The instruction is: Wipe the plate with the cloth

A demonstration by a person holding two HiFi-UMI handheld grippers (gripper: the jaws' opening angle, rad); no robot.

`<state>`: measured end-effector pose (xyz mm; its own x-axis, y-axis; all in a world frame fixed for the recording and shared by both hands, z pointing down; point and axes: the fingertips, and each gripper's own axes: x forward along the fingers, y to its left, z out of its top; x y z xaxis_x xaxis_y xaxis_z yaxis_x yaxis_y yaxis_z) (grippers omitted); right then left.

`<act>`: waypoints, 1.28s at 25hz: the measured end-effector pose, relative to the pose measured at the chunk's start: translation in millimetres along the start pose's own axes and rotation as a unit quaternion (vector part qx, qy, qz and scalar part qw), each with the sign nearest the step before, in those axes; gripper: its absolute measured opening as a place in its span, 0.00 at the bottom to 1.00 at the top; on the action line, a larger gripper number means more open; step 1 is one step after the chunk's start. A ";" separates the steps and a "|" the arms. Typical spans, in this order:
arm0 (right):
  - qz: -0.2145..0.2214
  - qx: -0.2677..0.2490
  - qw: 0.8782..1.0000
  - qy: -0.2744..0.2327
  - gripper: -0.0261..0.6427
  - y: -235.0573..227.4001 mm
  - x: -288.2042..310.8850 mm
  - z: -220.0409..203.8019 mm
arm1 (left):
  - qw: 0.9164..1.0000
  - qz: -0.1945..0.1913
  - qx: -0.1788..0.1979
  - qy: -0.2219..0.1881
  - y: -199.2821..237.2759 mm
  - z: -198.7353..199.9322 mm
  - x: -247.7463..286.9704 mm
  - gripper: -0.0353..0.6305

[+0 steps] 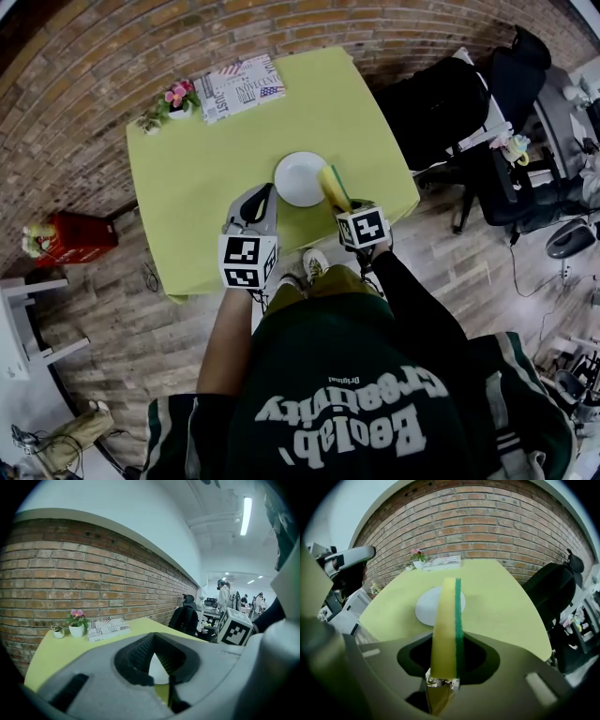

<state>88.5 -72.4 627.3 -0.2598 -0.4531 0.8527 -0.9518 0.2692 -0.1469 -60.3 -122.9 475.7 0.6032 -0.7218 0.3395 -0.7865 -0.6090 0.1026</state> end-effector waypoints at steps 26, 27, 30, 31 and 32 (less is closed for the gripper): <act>0.095 -0.083 0.992 0.021 0.25 95.3 55.6 52.9 | 0.997 0.077 -0.021 0.008 48.5 -10.2 -23.9 0.06; 0.094 -0.085 0.992 0.022 0.25 94.5 55.6 53.4 | 0.997 0.077 -0.022 0.009 48.2 -11.2 -22.9 0.06; 0.084 -0.084 0.993 0.022 0.25 85.0 54.3 54.4 | 0.997 0.073 -0.023 0.010 46.6 -11.7 -17.8 0.06; 0.080 -0.081 0.993 0.022 0.25 79.7 53.9 54.7 | 0.997 0.072 -0.023 0.009 45.9 -11.2 -15.4 0.06; 0.075 -0.077 0.994 0.021 0.25 73.6 53.4 54.9 | 0.997 0.070 -0.022 0.009 45.1 -10.6 -12.8 0.06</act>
<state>-4.4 -123.4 634.5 -0.3863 -0.3624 0.8482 -0.8662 0.4587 -0.1985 -104.9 -137.7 485.9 0.4852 -0.7922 0.3701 -0.8680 -0.4875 0.0945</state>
